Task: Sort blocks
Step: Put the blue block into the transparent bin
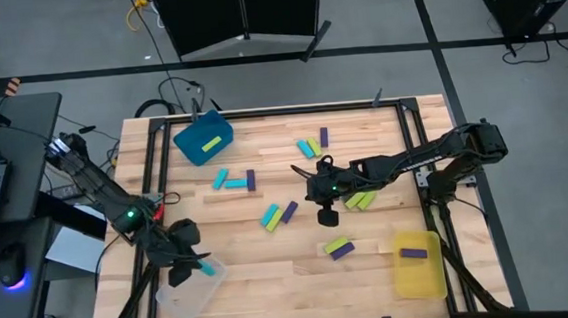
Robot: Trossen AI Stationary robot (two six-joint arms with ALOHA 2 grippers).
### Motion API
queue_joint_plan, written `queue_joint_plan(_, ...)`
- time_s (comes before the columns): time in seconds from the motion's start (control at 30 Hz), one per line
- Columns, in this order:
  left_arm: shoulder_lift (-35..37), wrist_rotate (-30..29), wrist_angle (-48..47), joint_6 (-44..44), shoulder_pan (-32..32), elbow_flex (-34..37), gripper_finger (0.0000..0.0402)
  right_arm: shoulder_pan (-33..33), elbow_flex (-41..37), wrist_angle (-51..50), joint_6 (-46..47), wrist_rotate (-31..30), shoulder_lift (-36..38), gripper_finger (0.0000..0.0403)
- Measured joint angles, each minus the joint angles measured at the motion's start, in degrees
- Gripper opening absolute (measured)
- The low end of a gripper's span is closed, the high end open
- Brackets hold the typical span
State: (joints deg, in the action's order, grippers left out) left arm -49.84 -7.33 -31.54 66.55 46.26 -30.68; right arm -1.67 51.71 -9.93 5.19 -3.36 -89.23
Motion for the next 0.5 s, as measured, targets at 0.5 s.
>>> queue_joint_plan(0.5,-0.4,1.5,8.8,2.1,0.0,7.7,0.0065,0.0,0.0,0.0,0.2,0.0,0.0,0.001)
